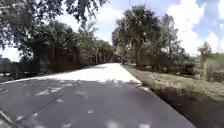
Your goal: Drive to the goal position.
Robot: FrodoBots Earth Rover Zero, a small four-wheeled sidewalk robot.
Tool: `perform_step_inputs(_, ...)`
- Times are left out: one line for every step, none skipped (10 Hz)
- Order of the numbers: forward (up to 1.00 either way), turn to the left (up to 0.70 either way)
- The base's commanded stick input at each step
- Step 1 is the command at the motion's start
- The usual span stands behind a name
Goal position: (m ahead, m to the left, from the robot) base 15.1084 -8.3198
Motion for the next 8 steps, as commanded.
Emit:
perform_step_inputs(0.85, 0.00)
perform_step_inputs(0.85, 0.00)
perform_step_inputs(0.85, 0.00)
perform_step_inputs(0.85, 0.00)
perform_step_inputs(0.85, 0.00)
perform_step_inputs(0.85, 0.00)
perform_step_inputs(0.85, 0.00)
perform_step_inputs(0.85, 0.00)
